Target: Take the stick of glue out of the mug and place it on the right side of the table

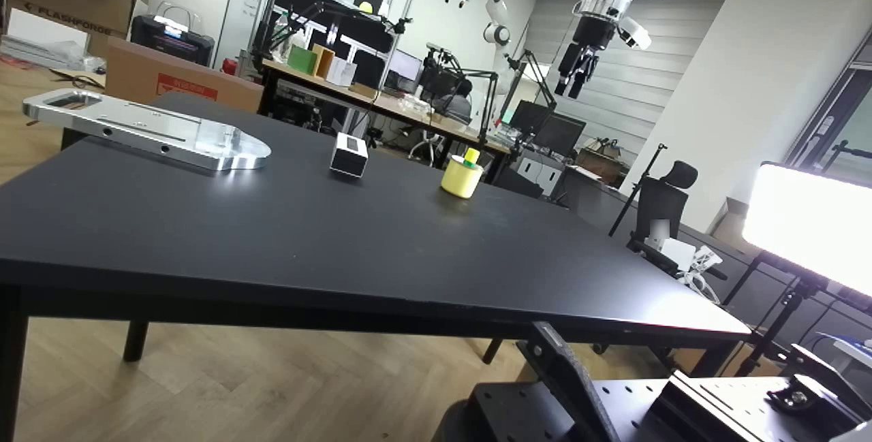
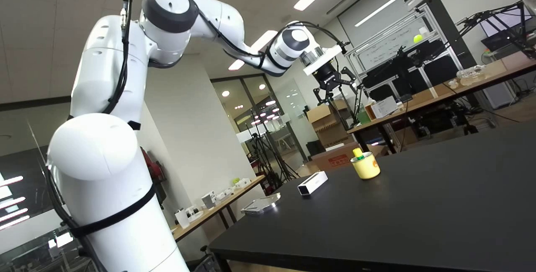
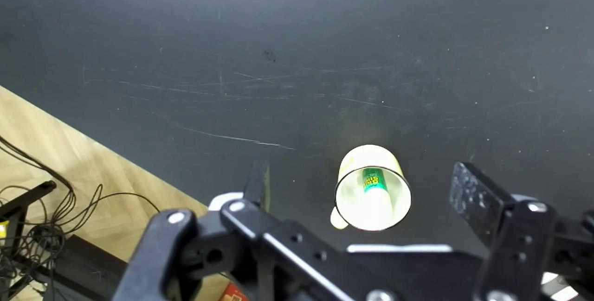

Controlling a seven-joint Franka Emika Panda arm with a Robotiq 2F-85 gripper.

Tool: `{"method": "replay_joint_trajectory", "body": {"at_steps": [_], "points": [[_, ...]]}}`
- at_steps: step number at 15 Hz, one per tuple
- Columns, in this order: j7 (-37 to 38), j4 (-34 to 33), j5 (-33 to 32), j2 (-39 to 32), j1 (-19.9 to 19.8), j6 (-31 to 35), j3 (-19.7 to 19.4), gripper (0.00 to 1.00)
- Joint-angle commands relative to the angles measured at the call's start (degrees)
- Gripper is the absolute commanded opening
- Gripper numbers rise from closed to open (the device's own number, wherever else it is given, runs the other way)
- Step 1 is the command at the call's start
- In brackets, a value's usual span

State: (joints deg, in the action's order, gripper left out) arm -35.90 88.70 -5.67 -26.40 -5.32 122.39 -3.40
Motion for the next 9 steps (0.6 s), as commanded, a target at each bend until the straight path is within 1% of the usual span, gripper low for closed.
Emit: {"method": "replay_joint_trajectory", "body": {"at_steps": [1,6,9], "points": [[2.22,-6.05,-1.02,-5.27,-0.96,0.74,0.76,1.0],[3.35,-20.34,-0.79,-17.62,-0.56,-2.58,1.47,1.0],[4.69,-28.15,-0.79,-24.28,0.49,-7.7,2.43,1.0]]}}
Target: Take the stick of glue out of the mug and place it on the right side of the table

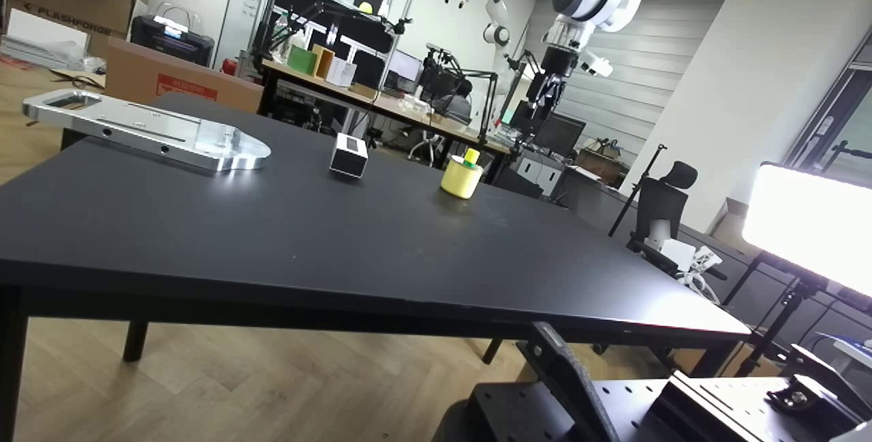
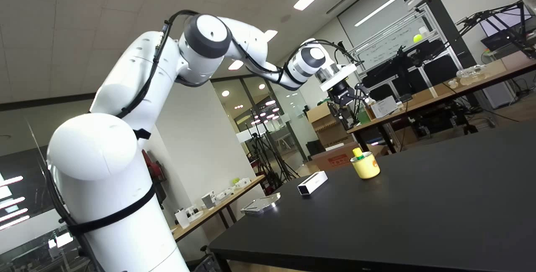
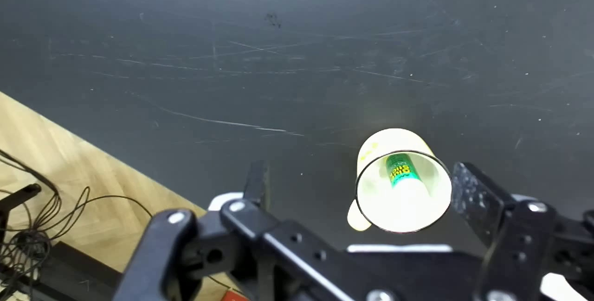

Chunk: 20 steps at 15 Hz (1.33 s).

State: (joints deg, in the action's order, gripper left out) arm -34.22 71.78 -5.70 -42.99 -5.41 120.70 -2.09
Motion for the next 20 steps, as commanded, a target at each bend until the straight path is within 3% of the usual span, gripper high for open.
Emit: {"method": "replay_joint_trajectory", "body": {"at_steps": [1,5,9,20], "points": [[3.41,-13.83,-0.88,-9.79,1.02,-7.81,1.41,1.0],[2.91,-23.21,-0.68,-17.33,2.09,-12.79,2.66,1.0],[1.54,-29.26,-0.11,-23.02,2.24,-12.94,3.71,1.0],[1.28,-36.32,2.05,-30.65,2.3,-8.31,5.29,1.0]]}}
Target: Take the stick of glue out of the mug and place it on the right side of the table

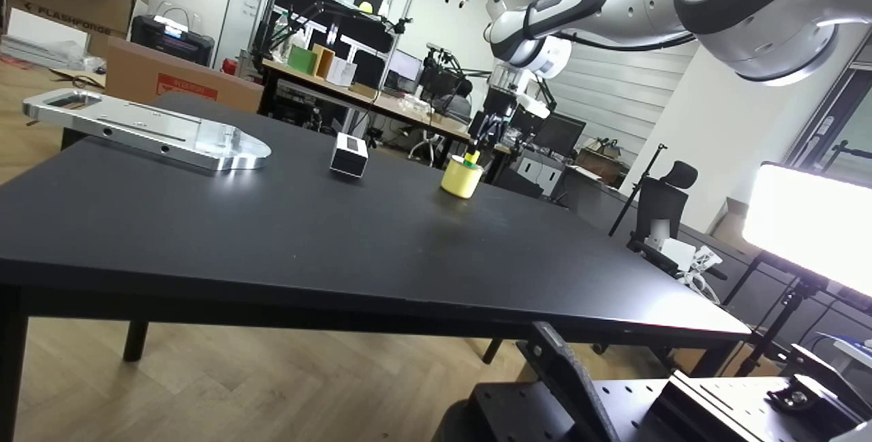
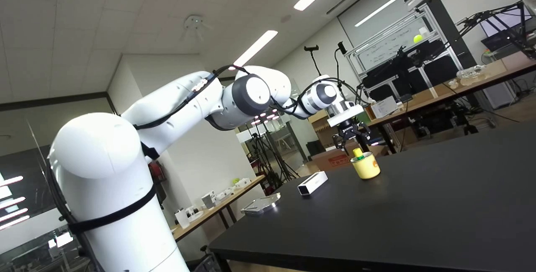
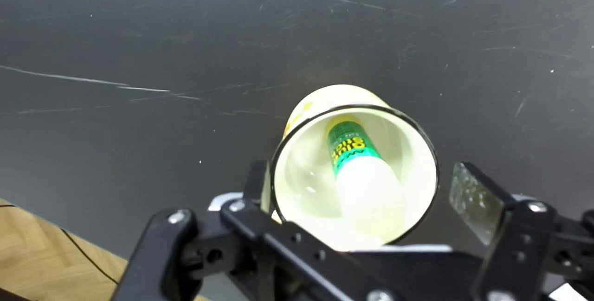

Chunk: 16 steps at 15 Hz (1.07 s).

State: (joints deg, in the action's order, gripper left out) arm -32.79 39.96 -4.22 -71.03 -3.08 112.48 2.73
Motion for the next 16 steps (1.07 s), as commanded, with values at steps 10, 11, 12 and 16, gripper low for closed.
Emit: {"method": "replay_joint_trajectory", "body": {"at_steps": [10,11,12,16], "points": [[-1.01,-5.15,0.61,-3.71,0.13,1.59,1.22,0.56],[-0.93,-5.2,0.72,-3.73,0.05,1.09,1.27,0.49],[-0.65,-5.23,0.74,-3.71,0.06,0.54,1.15,0.41],[1.11,-5.38,0.84,-2.98,0.17,-6.39,0.18,0.14]]}}
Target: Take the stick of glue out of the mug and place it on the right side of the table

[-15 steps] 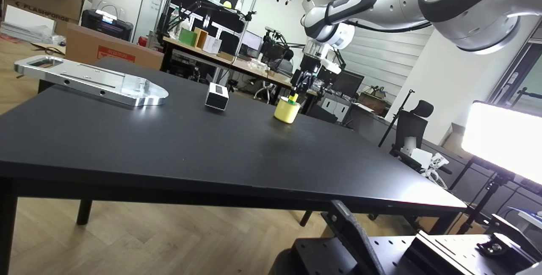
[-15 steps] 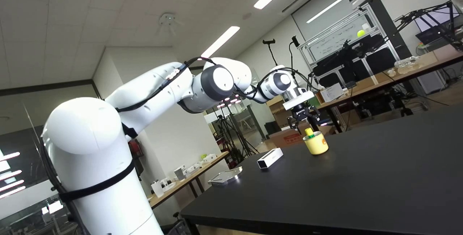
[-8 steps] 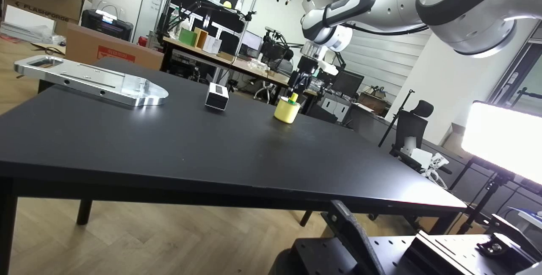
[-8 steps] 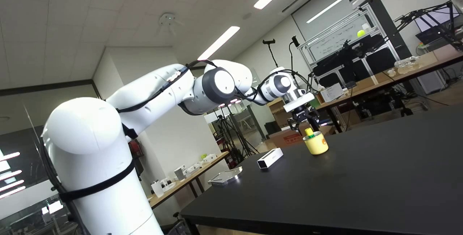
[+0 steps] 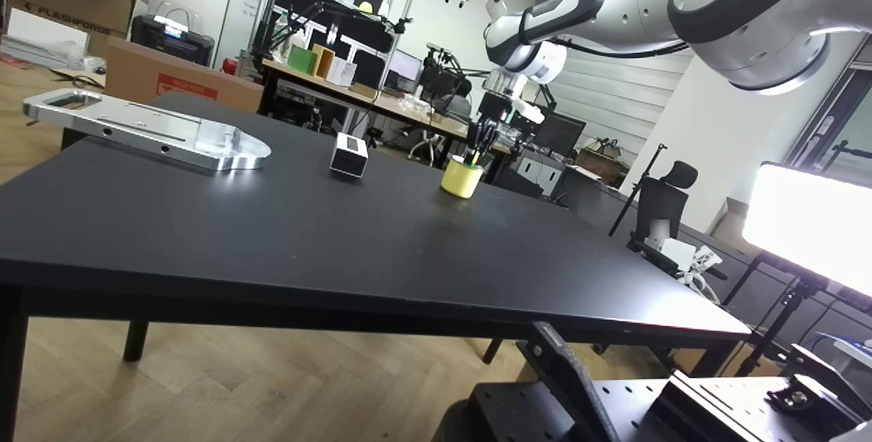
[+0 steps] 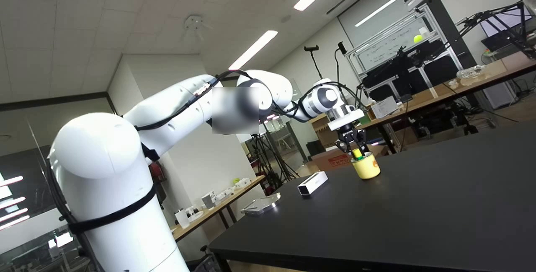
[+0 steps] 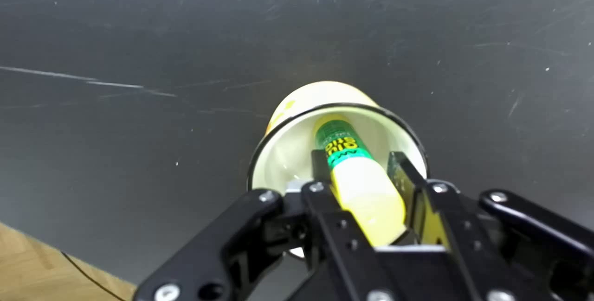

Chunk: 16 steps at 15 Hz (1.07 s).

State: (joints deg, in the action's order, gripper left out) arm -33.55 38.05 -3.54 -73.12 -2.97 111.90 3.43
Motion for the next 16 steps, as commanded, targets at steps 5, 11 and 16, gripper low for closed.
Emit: {"method": "replay_joint_trajectory", "body": {"at_steps": [5,11,16], "points": [[0.77,-4.84,-0.06,1.09,0.04,-9.51,-0.41,0.09],[-0.73,-4.13,-1.3,6.83,0.35,-9.04,-0.88,0.09],[-1.34,-0.61,-4.12,12.87,0.2,-9.47,-1.78,0.09]]}}
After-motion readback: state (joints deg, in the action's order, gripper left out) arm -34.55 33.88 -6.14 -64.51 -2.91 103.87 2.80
